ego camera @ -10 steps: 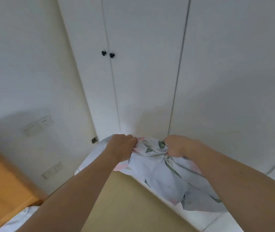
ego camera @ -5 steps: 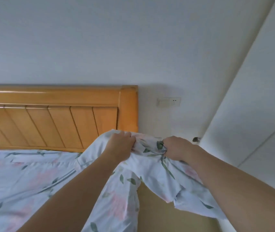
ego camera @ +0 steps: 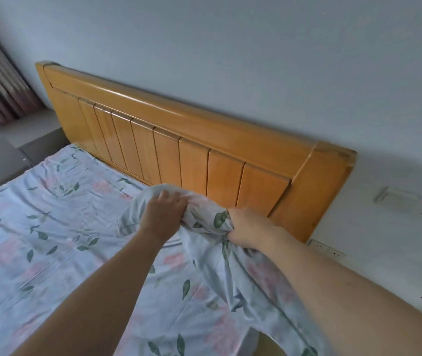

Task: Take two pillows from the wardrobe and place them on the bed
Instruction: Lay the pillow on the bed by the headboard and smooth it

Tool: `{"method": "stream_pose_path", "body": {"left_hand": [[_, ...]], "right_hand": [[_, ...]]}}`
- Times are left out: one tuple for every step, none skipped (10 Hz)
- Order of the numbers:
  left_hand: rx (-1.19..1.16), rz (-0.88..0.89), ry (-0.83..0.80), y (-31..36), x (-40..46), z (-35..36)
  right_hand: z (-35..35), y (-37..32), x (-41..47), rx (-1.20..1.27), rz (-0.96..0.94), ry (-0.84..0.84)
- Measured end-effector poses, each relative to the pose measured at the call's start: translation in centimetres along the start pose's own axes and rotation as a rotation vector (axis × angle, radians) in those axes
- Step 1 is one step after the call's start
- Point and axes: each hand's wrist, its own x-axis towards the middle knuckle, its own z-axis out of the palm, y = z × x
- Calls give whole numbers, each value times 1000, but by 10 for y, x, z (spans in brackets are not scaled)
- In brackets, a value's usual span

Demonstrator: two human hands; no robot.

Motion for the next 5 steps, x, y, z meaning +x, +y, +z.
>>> {"method": "stream_pose_path", "body": {"left_hand": [[-95,-83,110,-45,7,30],[-182,-261,185,-81,-5,88],[-571,-685,126,-83,-23,170],[-1713,-1427,65,-53,-30,252],[-2285,-1626,-3,-21,-44,344]], "right_hand": [[10,-39,40,-90,-91,138],[49,-73,81,-129,-176,228],[120,-90,128,-153,-241,203],[209,-86,173,-213,-267,131],[297,-69,206,-230,-266,47]]}}
